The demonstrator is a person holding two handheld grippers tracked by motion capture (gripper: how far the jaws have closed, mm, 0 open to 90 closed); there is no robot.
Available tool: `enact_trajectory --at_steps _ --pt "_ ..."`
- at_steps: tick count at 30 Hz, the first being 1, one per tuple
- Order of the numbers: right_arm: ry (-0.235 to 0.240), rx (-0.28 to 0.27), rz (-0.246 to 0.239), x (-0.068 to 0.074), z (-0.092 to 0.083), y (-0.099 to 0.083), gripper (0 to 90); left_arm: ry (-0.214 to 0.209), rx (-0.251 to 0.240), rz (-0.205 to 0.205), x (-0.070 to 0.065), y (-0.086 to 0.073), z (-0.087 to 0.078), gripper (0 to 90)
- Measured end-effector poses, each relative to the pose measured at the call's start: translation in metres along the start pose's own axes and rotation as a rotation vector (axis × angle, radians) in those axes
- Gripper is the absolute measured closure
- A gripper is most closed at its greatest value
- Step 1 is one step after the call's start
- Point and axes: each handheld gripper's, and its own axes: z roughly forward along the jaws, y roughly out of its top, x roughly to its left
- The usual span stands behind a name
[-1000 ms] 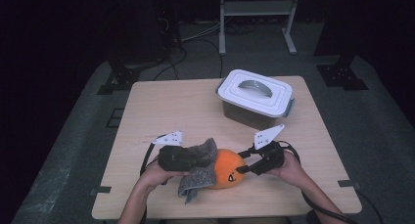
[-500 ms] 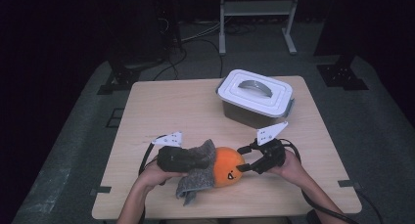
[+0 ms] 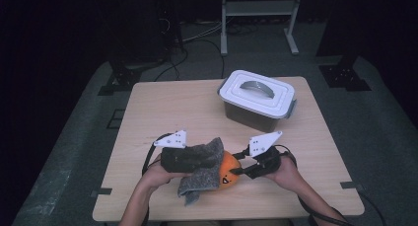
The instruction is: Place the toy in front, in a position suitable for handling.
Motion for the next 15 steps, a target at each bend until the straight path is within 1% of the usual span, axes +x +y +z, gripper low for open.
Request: enact_trajectory --at_steps 1,2,3,6,8,9,11,12,13,14,15 --pt "-0.003 -0.013 0.014 -0.002 -0.004 -0.003 55.7 0.018 0.009 -0.009 0.002 -0.002 -0.002 77.0" --pt "-0.003 -0.013 0.014 -0.002 -0.004 -0.003 55.7 0.018 0.009 -0.009 0.002 -0.002 -0.002 77.0" --pt "-0.006 -0.026 0.017 -0.003 -0.006 -0.003 56.3 0.024 0.007 -0.017 0.005 -0.004 -0.005 77.1" --pt "-0.010 -0.034 0.013 -0.002 -0.007 -0.001 56.5 0.023 0.002 -0.021 0.005 -0.004 -0.005 77.0" --pt "-0.010 -0.036 0.016 -0.002 -0.006 0.000 56.5 0.022 0.000 -0.014 0.004 -0.002 -0.004 77.0" --pt "-0.010 -0.037 0.019 -0.001 -0.006 0.000 56.5 0.013 -0.005 -0.006 0.002 -0.001 -0.003 77.0" --pt "-0.017 -0.038 0.008 0.001 -0.005 0.002 56.4 -0.005 -0.019 0.001 0.000 0.003 0.001 77.0" --pt "-0.019 -0.041 0.009 0.002 -0.004 0.003 56.2 -0.013 -0.020 0.007 -0.001 0.005 0.003 77.0" --pt "-0.021 -0.034 -0.005 0.006 -0.001 0.006 55.9 -0.029 -0.018 0.018 -0.005 0.008 0.008 77.0" --pt "-0.024 -0.030 -0.016 0.008 0.000 0.007 55.8 -0.029 -0.018 0.018 -0.005 0.008 0.008 76.9" --pt "-0.025 -0.026 -0.022 0.010 0.001 0.008 55.8 -0.035 -0.011 0.028 -0.007 0.010 0.013 76.7"
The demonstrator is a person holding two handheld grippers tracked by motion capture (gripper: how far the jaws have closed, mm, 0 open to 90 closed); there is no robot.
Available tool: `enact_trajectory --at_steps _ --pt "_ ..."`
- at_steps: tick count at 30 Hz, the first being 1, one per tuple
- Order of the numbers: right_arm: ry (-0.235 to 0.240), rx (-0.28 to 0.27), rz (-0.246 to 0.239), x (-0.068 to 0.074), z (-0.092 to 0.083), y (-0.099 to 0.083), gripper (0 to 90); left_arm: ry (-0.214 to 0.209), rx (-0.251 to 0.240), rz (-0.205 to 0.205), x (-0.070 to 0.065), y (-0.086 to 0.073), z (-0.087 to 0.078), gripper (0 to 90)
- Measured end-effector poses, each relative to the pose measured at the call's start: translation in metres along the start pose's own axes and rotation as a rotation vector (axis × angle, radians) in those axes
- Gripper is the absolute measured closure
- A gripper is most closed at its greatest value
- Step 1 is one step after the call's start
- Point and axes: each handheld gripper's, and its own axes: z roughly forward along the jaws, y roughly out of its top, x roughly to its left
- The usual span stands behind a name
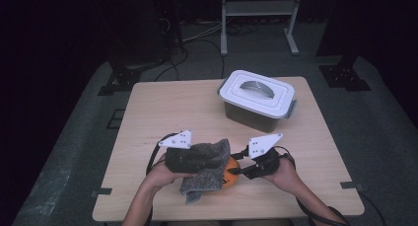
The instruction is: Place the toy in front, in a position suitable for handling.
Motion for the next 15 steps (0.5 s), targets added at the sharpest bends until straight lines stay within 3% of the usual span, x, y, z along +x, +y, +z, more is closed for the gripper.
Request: enact_trajectory --at_steps 5,12,15 --pt "0.001 0.003 0.000 -0.001 -0.001 -0.003 56.2 0.027 0.012 0.001 0.001 -0.001 0.000 76.9" --pt "0.005 0.000 0.030 -0.010 -0.003 -0.011 56.6 0.081 -0.007 -0.059 0.016 -0.016 -0.019 76.7" --pt "0.003 0.000 0.073 -0.018 -0.004 -0.017 55.7 0.092 -0.016 -0.090 0.021 -0.025 -0.025 76.7"
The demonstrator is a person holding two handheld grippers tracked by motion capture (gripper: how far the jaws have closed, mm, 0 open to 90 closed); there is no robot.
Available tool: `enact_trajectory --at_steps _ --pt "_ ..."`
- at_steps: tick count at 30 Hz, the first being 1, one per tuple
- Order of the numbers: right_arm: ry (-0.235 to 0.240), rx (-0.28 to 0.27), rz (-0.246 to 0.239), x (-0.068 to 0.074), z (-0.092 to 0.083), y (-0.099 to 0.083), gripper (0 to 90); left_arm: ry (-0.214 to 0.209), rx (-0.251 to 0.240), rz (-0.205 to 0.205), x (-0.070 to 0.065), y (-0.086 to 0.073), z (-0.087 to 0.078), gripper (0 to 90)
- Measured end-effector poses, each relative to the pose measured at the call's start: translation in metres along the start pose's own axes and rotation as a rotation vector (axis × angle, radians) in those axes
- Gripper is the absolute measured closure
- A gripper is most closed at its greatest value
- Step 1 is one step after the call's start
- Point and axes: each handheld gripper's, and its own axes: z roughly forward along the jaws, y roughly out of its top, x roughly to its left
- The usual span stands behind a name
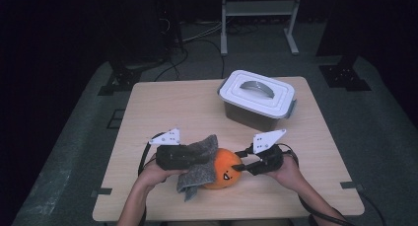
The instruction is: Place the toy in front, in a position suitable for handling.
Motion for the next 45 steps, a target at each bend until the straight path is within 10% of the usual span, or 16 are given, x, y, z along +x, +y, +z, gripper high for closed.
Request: enact_trajectory --at_steps 13,28,38,45 --pt "0.082 -0.026 0.163 -0.008 0.005 -0.006 27.9 -0.111 0.004 -0.022 -0.008 -0.001 0.022 76.1" --pt "0.012 -0.003 0.065 -0.007 -0.005 -0.008 53.1 -0.003 0.018 -0.024 0.006 -0.009 -0.002 76.3" --pt "0.090 -0.031 0.175 -0.016 -0.006 -0.009 26.2 -0.091 0.027 -0.020 -0.001 -0.009 0.014 76.3" --pt "0.095 0.006 0.168 -0.012 0.006 -0.009 32.2 -0.129 0.009 -0.026 -0.004 -0.007 0.020 76.3"
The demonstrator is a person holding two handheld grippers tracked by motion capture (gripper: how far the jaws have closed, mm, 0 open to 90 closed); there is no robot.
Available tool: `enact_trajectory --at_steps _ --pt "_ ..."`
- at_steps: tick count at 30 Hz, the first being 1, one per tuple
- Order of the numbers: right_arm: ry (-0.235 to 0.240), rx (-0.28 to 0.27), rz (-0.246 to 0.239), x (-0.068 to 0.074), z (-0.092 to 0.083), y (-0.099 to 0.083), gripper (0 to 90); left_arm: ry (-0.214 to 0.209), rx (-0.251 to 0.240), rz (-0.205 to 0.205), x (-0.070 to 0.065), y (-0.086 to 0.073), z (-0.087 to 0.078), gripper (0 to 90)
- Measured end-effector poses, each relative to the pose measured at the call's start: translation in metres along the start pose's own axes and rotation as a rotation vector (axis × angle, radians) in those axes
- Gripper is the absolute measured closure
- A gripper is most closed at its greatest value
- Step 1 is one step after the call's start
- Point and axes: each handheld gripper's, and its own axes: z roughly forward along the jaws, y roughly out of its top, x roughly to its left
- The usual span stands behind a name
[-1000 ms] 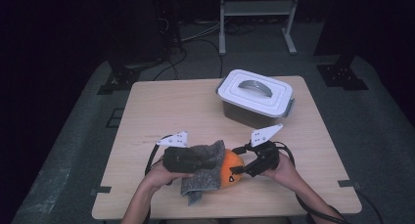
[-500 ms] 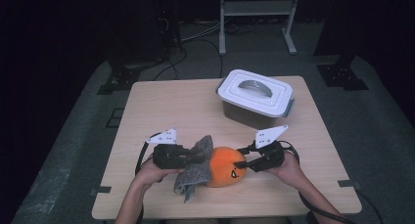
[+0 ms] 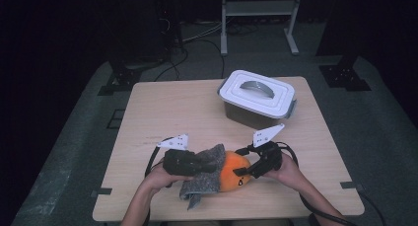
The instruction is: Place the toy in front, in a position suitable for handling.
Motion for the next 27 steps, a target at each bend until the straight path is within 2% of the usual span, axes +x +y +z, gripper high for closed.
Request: enact_trajectory --at_steps 1,2,3,4,5,8,9,11,12,13,15,16,17,18,19,20,21,22,25,26,27 --pt "0.000 0.000 0.000 0.000 0.000 0.000 32.2 0.000 0.000 0.000 0.000 0.000 0.000 76.3" --pt "-0.026 -0.013 -0.032 0.003 -0.003 0.001 43.9 0.007 -0.007 0.001 0.001 0.001 -0.001 76.5" --pt "-0.026 -0.013 -0.032 0.003 -0.003 0.001 43.9 0.019 -0.017 0.003 0.001 0.002 -0.003 76.5" --pt "-0.057 -0.034 -0.065 0.006 -0.006 0.003 49.6 0.046 -0.040 0.013 0.001 0.005 -0.006 76.5" --pt "-0.076 -0.054 -0.079 0.007 -0.007 0.004 51.4 0.067 -0.053 0.020 0.000 0.007 -0.007 76.5" --pt "-0.140 -0.112 -0.121 0.011 -0.012 0.009 52.6 0.114 -0.085 0.044 -0.002 0.014 -0.012 76.5" --pt "-0.146 -0.121 -0.125 0.012 -0.013 0.010 52.4 0.124 -0.088 0.047 -0.002 0.014 -0.012 76.5" --pt "-0.139 -0.121 -0.120 0.011 -0.013 0.009 52.1 0.138 -0.077 0.050 -0.002 0.014 -0.011 76.5" --pt "-0.121 -0.094 -0.108 0.008 -0.010 0.006 50.3 0.161 -0.033 0.049 0.000 0.010 -0.007 76.4" --pt "-0.113 -0.076 -0.105 0.007 -0.007 0.003 48.8 0.154 -0.022 0.039 0.001 0.006 -0.004 76.4" --pt "-0.099 -0.082 -0.104 0.006 -0.006 0.002 46.0 0.142 -0.026 0.028 0.003 0.004 -0.003 76.4" --pt "-0.088 -0.072 -0.075 0.003 -0.008 0.002 36.5 0.130 -0.017 0.021 0.003 0.003 -0.002 76.5" --pt "-0.081 -0.069 -0.056 0.001 -0.010 0.002 32.7 0.130 -0.017 0.021 0.003 0.003 -0.002 76.4" --pt "-0.070 -0.065 -0.038 -0.001 -0.011 0.001 29.6 0.091 0.010 0.012 0.002 0.004 -0.002 76.3" --pt "-0.070 -0.065 -0.038 -0.001 -0.011 0.001 29.6 0.091 0.010 0.012 0.002 0.004 -0.002 76.1" --pt "-0.047 -0.044 -0.002 -0.005 -0.012 -0.001 24.2 0.046 0.037 0.008 0.002 0.002 0.000 76.0" --pt "-0.042 -0.038 0.010 -0.006 -0.012 -0.003 23.7 0.046 0.037 0.008 0.002 0.002 0.000 76.1" --pt "-0.033 -0.035 0.016 -0.006 -0.012 -0.004 23.6 0.022 0.048 0.007 0.001 0.002 0.001 76.1" --pt "-0.029 -0.023 0.010 -0.005 -0.010 -0.004 23.9 0.020 0.044 0.005 0.001 0.002 0.002 76.1" --pt "-0.027 -0.016 0.004 -0.003 -0.008 -0.004 28.8 0.032 0.033 0.011 0.001 0.003 0.001 76.2" --pt "-0.027 -0.016 0.004 -0.003 -0.008 -0.004 28.8 0.032 0.033 0.011 0.001 0.003 0.001 76.2"
